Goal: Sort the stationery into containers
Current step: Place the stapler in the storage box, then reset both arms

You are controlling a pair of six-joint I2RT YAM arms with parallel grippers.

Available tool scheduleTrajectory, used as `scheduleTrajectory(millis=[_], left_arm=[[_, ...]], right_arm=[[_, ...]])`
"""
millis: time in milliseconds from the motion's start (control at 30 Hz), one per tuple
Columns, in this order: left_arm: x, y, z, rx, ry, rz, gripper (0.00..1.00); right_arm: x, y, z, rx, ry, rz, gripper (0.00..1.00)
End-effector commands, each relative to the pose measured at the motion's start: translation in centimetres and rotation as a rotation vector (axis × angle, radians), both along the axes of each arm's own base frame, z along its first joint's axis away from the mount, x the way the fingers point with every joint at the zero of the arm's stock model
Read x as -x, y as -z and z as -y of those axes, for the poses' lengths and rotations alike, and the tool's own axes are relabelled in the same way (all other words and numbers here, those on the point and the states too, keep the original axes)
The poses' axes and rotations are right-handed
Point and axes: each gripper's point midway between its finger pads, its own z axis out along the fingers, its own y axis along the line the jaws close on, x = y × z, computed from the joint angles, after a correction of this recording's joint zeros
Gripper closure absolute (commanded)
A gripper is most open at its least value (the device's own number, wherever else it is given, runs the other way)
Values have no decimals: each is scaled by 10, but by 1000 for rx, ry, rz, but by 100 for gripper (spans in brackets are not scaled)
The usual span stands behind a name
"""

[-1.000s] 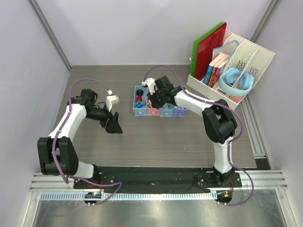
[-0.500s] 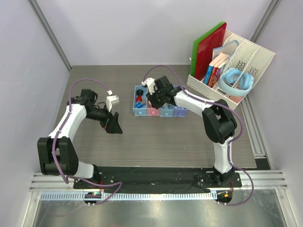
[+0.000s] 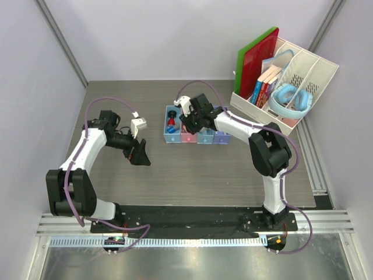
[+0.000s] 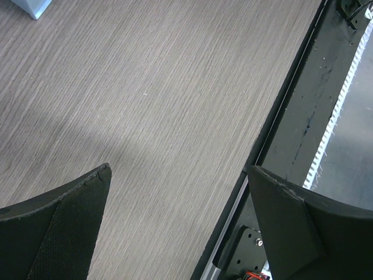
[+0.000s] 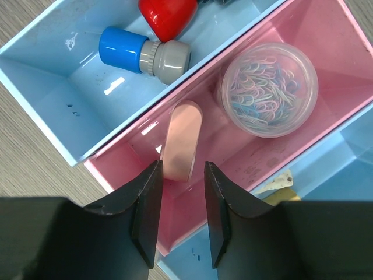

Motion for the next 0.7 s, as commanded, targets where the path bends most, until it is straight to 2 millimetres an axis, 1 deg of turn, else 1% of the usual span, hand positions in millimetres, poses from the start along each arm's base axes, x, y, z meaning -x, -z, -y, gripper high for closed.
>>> scheduleTrajectory(millis=[0, 67, 100, 133, 200, 233, 300, 333, 367, 400, 433, 467, 500, 533, 567, 600, 633, 667], left_arm=[[-5, -9, 3, 33, -10, 28, 0], [-7, -10, 3, 35, -21, 26, 0], [-10, -9, 3, 36, -23, 34, 0], [-11, -10, 3, 35, -28, 35, 0], [-16, -11, 3, 35, -39, 43, 0], [-18, -12, 3, 36, -43, 44, 0], [-23, -16, 4, 40, -58, 54, 0], [-25, -17, 3, 39, -65, 62, 0], [-30, -20, -4, 39, -98, 77, 0], [-35, -22, -4, 37, -107, 100, 0], [-38, -24, -5, 35, -129, 99, 0], [-40, -26, -7, 24, -147, 110, 0], [-49, -28, -10, 13, -167, 144, 0], [-53, -28, -12, 7, -207, 133, 0], [-57, -30, -16, -5, -230, 152, 0], [-63, -31, -18, -5, -246, 174, 0], [-65, -33, -19, -1, -272, 169, 0], [-74, -36, -26, -5, -308, 199, 0]], right_arm=[[-16, -41, -6, -32, 14, 101, 61], [-18, -57, -5, -35, 23, 129, 61], [-19, -70, -4, -46, 26, 151, 61], [-20, -80, -2, -50, 30, 164, 61], [-21, -95, 0, -53, 47, 191, 61], [-20, -109, 3, -60, 53, 208, 61], [-21, -125, 8, -60, 74, 236, 61], [-19, -140, 11, -69, 80, 258, 60], [-17, -146, 12, -75, 80, 265, 57], [-21, -155, 22, -54, 124, 298, 53], [-17, -170, 28, -58, 139, 321, 44], [-16, -177, 33, -53, 159, 335, 26], [-15, -186, 42, -39, 188, 353, 19], [-12, -191, 50, -19, 210, 359, 13], [-7, -205, 58, -24, 230, 383, 4], [-3, -206, 70, 4, 256, 385, 0], [7, -222, 78, -10, 262, 410, 0], [13, -226, 84, -7, 264, 414, 0]])
